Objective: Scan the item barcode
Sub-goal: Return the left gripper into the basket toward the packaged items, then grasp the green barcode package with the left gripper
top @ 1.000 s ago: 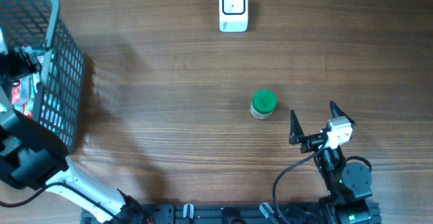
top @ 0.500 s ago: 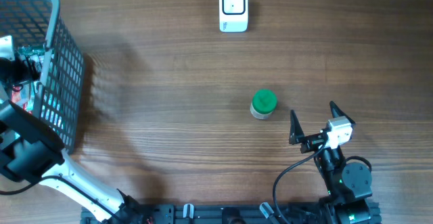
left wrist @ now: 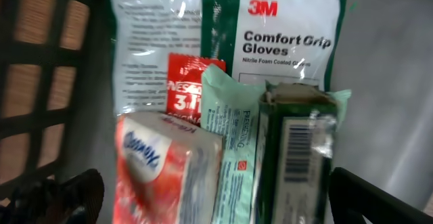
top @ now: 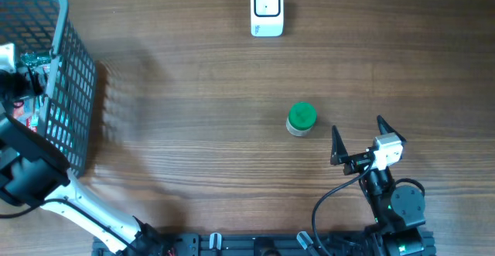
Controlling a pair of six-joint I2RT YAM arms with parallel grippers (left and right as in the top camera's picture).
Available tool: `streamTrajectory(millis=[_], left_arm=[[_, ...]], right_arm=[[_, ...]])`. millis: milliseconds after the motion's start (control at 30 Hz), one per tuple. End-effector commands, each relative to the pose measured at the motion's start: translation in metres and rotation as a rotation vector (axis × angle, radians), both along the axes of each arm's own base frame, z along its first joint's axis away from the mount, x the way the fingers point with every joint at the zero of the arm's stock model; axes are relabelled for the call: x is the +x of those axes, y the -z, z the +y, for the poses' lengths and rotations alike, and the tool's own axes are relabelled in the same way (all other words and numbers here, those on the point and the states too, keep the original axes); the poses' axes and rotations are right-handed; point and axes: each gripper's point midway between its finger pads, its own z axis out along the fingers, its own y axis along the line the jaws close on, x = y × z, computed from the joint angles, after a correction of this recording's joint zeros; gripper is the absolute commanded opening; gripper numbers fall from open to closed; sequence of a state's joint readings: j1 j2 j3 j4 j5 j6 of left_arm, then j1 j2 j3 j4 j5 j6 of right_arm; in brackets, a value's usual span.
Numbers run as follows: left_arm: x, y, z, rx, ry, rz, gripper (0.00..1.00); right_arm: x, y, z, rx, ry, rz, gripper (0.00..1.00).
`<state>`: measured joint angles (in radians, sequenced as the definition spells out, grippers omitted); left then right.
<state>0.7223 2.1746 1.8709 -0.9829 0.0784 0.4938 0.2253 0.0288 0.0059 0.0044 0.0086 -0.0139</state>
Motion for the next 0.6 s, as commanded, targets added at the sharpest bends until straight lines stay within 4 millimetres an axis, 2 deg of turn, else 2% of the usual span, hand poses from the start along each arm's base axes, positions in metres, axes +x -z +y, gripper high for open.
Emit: streamTrajectory(millis=[0,133,367,567], left_arm=[[0.002,0.015,-0.005,-0.047,0.055,-0.004,1.00],[0.009,0.014,-0.018,-0.095,0.128,-0.047,1.00],[0.006,0.016,-0.017,-0.102,0.123,-0.040,1.00],[-0.002,0.034,-0.024,-0.125,0.121,-0.017,1.00]], right_arm=[[0.001,0.000,-0.004,-0.012,0.020,-0.004,1.00],[0.001,-0.001,-0.004,-0.011,0.020,-0.005,1.00],[0.001,0.000,-0.004,-0.012,0.020,-0.004,1.00],[0.001,-0.001,-0.004,-0.011,0.020,-0.005,1.00]])
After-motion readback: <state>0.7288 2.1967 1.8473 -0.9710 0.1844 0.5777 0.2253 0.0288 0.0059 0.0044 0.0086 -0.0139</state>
